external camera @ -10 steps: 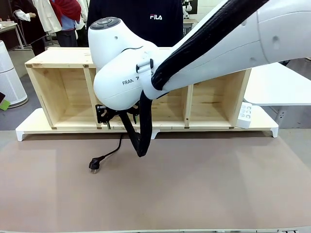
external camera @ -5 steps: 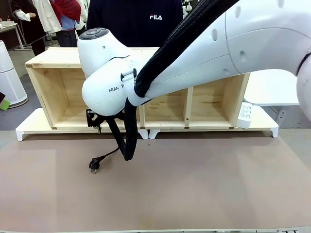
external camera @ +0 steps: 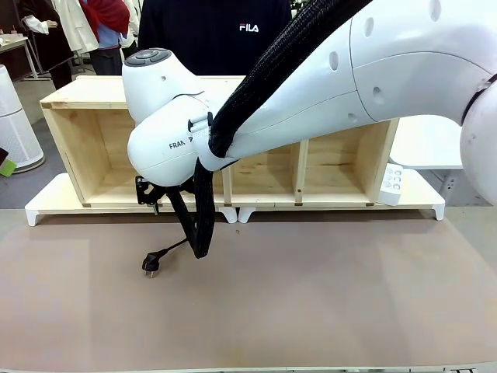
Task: Perform cable management.
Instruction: When the cord part of the Power Cable appears at the lower middle area of the table and stops, grasp the cord part of the Power Cable.
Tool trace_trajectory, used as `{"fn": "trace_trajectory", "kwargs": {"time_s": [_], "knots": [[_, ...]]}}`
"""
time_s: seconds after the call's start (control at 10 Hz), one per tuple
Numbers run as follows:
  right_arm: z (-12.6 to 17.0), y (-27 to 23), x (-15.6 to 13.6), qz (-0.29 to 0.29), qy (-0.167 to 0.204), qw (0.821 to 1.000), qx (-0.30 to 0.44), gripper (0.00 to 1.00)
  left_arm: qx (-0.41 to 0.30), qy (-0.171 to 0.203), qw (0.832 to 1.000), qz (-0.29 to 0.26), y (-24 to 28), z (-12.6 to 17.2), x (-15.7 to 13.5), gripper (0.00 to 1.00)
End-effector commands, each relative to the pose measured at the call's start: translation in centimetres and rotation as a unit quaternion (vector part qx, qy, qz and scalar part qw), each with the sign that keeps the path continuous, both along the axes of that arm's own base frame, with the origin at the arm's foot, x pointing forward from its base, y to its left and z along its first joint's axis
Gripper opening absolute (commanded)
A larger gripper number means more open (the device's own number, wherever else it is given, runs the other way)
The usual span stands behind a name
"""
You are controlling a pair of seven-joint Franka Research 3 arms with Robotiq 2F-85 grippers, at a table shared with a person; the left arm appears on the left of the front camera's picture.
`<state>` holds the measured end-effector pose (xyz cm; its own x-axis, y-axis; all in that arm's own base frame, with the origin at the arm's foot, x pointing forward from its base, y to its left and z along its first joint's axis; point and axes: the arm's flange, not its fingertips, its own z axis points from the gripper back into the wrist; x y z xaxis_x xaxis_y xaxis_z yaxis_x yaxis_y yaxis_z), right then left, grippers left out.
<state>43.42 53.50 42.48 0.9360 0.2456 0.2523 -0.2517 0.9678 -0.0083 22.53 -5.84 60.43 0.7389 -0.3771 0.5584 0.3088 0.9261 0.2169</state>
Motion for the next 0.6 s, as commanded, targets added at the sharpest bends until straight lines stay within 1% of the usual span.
{"fn": "trace_trajectory", "kwargs": {"time_s": [0.0,0.5], "knots": [[-0.07,-0.02,-0.08,0.0,0.002,1.0,0.0,1.0,-0.002,0.0,1.0,-0.001,0.07,0.0,-0.03,1.0],[-0.01,-0.01,0.01,0.0,0.0,1.0,0.0,1.0,-0.002,0.0,1.0,-0.001,0.07,0.0,-0.03,1.0]]}}
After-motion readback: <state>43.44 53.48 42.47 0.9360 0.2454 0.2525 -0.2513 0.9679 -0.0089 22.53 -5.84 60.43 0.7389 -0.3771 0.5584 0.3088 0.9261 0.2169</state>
